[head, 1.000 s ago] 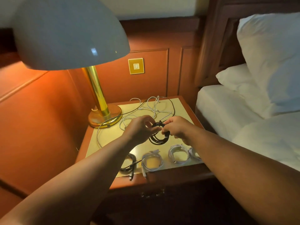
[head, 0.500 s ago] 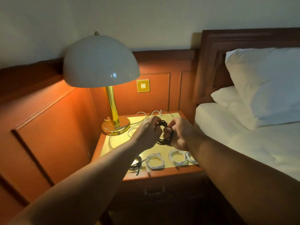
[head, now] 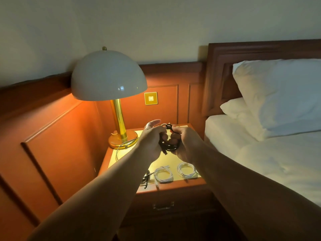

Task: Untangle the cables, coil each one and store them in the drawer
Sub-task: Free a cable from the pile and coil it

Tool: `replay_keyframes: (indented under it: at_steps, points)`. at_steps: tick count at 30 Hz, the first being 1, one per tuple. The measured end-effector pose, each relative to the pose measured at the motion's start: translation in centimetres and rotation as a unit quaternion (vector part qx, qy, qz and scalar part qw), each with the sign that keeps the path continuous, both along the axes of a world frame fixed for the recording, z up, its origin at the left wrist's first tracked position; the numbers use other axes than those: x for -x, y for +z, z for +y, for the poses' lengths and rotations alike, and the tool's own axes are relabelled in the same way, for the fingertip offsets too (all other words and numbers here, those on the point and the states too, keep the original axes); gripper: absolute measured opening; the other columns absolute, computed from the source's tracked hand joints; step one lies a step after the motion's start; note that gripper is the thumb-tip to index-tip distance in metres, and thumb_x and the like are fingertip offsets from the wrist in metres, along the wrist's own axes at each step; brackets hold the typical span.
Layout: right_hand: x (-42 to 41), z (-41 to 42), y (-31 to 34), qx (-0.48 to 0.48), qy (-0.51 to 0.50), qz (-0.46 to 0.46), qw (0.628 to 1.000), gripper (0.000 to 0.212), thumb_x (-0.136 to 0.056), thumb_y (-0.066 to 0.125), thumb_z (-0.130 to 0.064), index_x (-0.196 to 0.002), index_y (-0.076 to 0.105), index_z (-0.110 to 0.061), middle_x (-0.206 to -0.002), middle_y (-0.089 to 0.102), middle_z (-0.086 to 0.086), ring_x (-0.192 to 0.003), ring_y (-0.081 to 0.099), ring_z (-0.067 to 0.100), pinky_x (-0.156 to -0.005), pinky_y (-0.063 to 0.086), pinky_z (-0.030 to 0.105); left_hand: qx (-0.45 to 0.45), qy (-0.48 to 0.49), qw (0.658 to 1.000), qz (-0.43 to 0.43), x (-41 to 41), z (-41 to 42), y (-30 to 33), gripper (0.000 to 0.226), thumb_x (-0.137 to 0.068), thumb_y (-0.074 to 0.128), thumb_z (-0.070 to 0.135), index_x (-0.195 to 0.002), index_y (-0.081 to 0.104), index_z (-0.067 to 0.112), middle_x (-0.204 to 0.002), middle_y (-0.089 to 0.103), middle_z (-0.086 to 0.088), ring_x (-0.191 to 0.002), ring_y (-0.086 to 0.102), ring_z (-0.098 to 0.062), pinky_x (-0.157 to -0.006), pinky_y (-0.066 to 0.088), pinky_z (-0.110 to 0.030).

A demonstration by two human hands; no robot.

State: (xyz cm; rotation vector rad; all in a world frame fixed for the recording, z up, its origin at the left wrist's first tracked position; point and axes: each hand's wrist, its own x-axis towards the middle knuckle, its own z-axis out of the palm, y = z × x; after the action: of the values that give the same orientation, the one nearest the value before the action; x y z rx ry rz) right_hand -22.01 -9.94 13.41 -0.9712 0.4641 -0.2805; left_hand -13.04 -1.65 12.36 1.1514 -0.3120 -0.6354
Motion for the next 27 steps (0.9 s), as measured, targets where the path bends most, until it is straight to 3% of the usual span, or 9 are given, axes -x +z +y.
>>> replay_keyframes:
  at_steps: [2,5,7,10,14,18,20,23,27]
  points:
    - [-0.5,-0.3,-0.5,-0.005,0.006,0.007,1.000,0.024,-0.103,0.046,-0.021,-0.118,0.056,-0.004,-0.076,0.053,0.008,-0.075,0.058,0.017,-0.087,0.049,0.036,0.011,-0.018,0.998,0.051,-0.3,0.0,0.1,0.044,-0.090,0.058,-0.004,-0.129,0.049,0.014,-0.090,0.054,-0.010,-0.063,0.048,-0.012,-0.063,0.045,-0.028]
    - [-1.2,-0.8,-1.2,-0.019,0.016,0.007,1.000,0.019,-0.105,0.043,-0.020,-0.109,0.053,-0.004,-0.062,0.041,0.002,-0.057,0.050,0.011,-0.074,0.046,0.030,0.011,-0.038,0.996,0.077,-1.0,-0.1,-0.5,0.045,-0.088,0.054,-0.011,-0.126,0.052,0.013,-0.102,0.057,-0.016,-0.063,0.050,-0.013,-0.064,0.048,-0.030]
    - [-1.7,-1.1,-1.7,-0.018,0.006,0.017,1.000,0.020,-0.105,0.043,-0.021,-0.109,0.054,-0.005,-0.061,0.044,0.002,-0.062,0.050,0.014,-0.074,0.049,0.032,0.017,-0.037,0.996,0.075,-1.5,-0.4,-1.2,0.044,-0.089,0.054,-0.012,-0.126,0.052,0.012,-0.095,0.059,-0.016,-0.065,0.053,-0.015,-0.064,0.050,-0.030]
    - [-2.4,-1.5,-2.3,-0.021,-0.010,0.020,1.000,0.023,-0.106,0.041,-0.023,-0.110,0.054,-0.005,-0.076,0.056,0.011,-0.078,0.057,0.021,-0.078,0.052,0.035,0.044,-0.045,0.996,0.065,-2.0,-1.0,-2.6,0.037,-0.091,0.053,-0.007,-0.125,0.053,0.009,-0.088,0.063,-0.016,-0.071,0.064,-0.020,-0.070,0.054,-0.033]
    - [-3.4,-2.6,-3.4,-0.021,-0.061,0.036,0.997,0.024,-0.106,0.042,-0.024,-0.112,0.056,-0.005,-0.071,0.047,0.004,-0.065,0.047,0.013,-0.085,0.050,0.037,-0.013,0.007,1.000,-0.015,-2.9,-1.6,-4.5,0.022,-0.096,0.051,-0.002,-0.112,0.063,0.007,-0.097,0.066,-0.014,-0.093,0.064,-0.025,-0.084,0.046,-0.036]
    - [-4.3,-4.1,-4.3,-0.034,-0.084,0.039,0.995,0.022,-0.106,0.043,-0.024,-0.105,0.058,-0.008,-0.067,0.043,0.000,-0.063,0.042,0.012,-0.093,0.049,0.044,-0.171,0.058,0.966,-0.183,-3.9,-1.8,-6.2,0.014,-0.095,0.061,0.003,-0.103,0.072,0.008,-0.104,0.070,-0.009,-0.099,0.064,-0.022,-0.077,0.049,-0.024]
    - [-4.6,-4.4,-4.6,-0.021,-0.081,0.039,0.996,0.023,-0.106,0.042,-0.025,-0.104,0.058,-0.010,-0.068,0.044,0.000,-0.066,0.044,0.013,-0.095,0.048,0.046,-0.199,0.065,0.954,-0.214,-4.1,-1.8,-6.8,0.011,-0.095,0.064,0.008,-0.101,0.073,0.011,-0.100,0.072,-0.006,-0.095,0.067,-0.023,-0.073,0.053,-0.025]
    - [-5.1,-4.5,-5.1,-0.001,-0.082,0.044,0.996,0.022,-0.107,0.040,-0.025,-0.105,0.057,-0.011,-0.071,0.047,0.002,-0.071,0.047,0.015,-0.096,0.049,0.047,-0.173,0.086,0.967,-0.165,-4.5,-2.3,-7.3,0.015,-0.097,0.063,0.013,-0.104,0.073,0.005,-0.098,0.074,-0.012,-0.097,0.071,-0.029,-0.088,0.059,-0.037]
    - [-5.8,-4.5,-5.9,0.083,-0.092,0.087,0.989,0.027,-0.108,0.034,-0.027,-0.121,0.051,-0.010,-0.087,0.054,0.007,-0.086,0.055,0.019,-0.095,0.053,0.044,-0.166,0.063,0.979,-0.103,-4.6,-3.4,-8.1,0.033,-0.091,0.071,0.028,-0.112,0.069,0.003,-0.106,0.072,-0.014,-0.101,0.071,-0.025,-0.096,0.056,-0.036]
